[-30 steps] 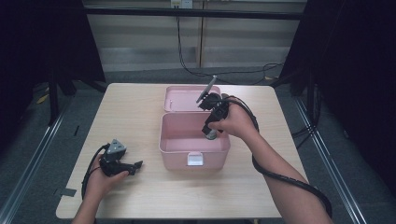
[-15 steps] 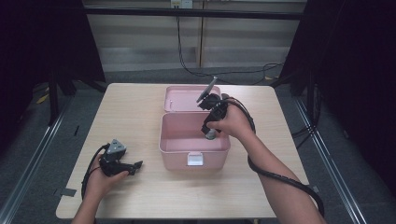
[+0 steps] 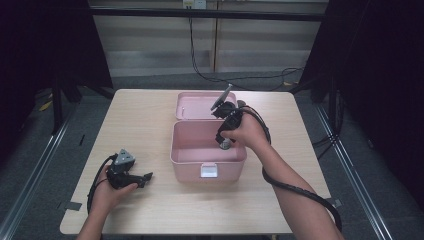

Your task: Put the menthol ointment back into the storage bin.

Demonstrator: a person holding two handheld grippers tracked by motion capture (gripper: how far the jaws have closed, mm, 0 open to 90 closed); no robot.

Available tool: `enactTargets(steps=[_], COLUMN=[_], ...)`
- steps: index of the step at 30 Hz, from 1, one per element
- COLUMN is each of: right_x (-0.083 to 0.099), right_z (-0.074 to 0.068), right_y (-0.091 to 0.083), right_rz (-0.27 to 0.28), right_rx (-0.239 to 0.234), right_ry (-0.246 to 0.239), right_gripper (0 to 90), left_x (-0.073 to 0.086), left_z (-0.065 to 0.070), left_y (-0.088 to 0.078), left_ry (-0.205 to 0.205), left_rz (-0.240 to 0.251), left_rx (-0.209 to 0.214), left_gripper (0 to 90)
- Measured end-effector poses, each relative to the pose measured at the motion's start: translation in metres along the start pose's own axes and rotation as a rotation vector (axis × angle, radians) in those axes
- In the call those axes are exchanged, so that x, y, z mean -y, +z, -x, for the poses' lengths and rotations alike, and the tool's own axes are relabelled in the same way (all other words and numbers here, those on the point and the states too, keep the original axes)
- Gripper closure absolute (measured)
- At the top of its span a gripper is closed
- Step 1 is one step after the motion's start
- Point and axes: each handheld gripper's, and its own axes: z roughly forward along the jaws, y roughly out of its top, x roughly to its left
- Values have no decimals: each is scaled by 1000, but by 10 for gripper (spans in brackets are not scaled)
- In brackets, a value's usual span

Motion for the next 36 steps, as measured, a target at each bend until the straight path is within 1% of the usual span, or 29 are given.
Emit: enactTargets(steps=[1, 2, 8, 12, 15, 16, 22, 24, 26, 28, 32, 36], right_x=[0, 0, -1, -2, -3, -3, -4, -4, -4, -4, -5, -5], right_z=[0, 1, 1, 0, 1, 0, 0, 1, 1, 1, 2, 2], right_y=[1, 3, 6, 8, 10, 11, 15, 16, 17, 19, 23, 28], right_rz=[0, 2, -1, 1, -1, 2, 3, 1, 2, 2, 6, 20], right_rx=[-10, -5, -1, -1, 1, 2, 14, 16, 25, 14, 16, 8], right_ry=[10, 4, 10, 21, 13, 24, 28, 22, 30, 30, 44, 60], right_gripper=[505, 505, 505, 505, 505, 504, 505, 505, 505, 505, 505, 504], left_x=[0, 0, 0, 0, 0, 0, 0, 0, 0, 0, 0, 0], left_z=[0, 0, 0, 0, 0, 0, 0, 0, 0, 0, 0, 0], left_y=[0, 0, 0, 0, 0, 0, 0, 0, 0, 0, 0, 0], left_ry=[0, 0, 0, 0, 0, 0, 4, 0, 0, 1, 2, 4], left_rz=[0, 0, 0, 0, 0, 0, -1, 1, 1, 0, -1, -1], left_rx=[0, 0, 0, 0, 0, 0, 1, 0, 0, 0, 3, 0], left_gripper=[121, 121, 121, 121, 121, 121, 120, 121, 120, 120, 120, 120])
